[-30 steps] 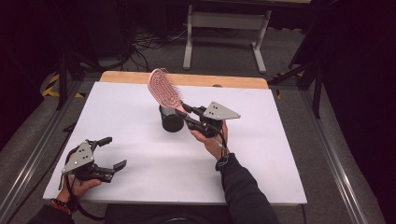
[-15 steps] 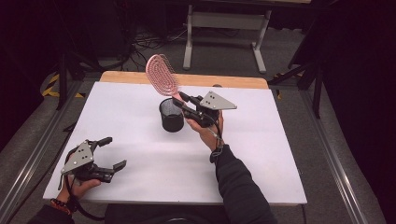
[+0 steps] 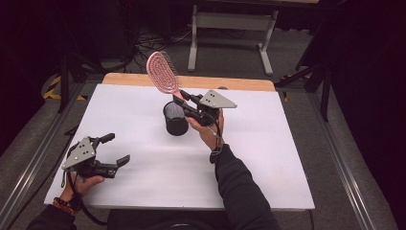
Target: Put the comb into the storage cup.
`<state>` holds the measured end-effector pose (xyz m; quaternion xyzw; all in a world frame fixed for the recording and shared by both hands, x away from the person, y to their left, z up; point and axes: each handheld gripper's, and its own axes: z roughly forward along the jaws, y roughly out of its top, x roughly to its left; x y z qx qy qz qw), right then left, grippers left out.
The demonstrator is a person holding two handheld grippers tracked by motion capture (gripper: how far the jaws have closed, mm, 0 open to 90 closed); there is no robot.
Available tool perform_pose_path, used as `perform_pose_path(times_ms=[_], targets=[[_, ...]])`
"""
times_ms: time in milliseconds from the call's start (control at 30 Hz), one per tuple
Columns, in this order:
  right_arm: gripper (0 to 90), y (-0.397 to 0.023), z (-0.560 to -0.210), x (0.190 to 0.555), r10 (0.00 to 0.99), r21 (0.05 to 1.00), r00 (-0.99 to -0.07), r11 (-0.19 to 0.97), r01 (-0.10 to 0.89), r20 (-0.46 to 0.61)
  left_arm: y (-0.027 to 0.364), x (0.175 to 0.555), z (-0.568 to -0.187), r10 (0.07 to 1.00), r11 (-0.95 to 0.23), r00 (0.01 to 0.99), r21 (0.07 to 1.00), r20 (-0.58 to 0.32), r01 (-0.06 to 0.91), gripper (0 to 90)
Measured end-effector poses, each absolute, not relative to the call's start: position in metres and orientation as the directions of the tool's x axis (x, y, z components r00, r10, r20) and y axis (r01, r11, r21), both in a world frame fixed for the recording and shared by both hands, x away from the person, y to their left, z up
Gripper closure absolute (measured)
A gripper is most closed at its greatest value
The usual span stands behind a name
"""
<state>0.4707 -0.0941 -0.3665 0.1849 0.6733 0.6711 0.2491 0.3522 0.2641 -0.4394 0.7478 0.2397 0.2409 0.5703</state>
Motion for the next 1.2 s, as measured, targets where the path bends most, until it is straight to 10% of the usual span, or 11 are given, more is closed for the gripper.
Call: perform_pose_path(times_ms=[533,1200], targets=[[69.5,-0.089,-0.374,0.461,0.578,0.995,-0.810,0.042,-0.092,-0.099,0.186,0.420,-0.334,0.619,-0.030,0.784,0.996,-0.044,0.080,12.3],[69.5,-0.087,-0.390,0.445,0.607,0.982,-0.772,0.131,-0.136,-0.187,0.152,0.432,-0.330,0.675,0.087,0.729,0.994,-0.112,0.072,38.6]])
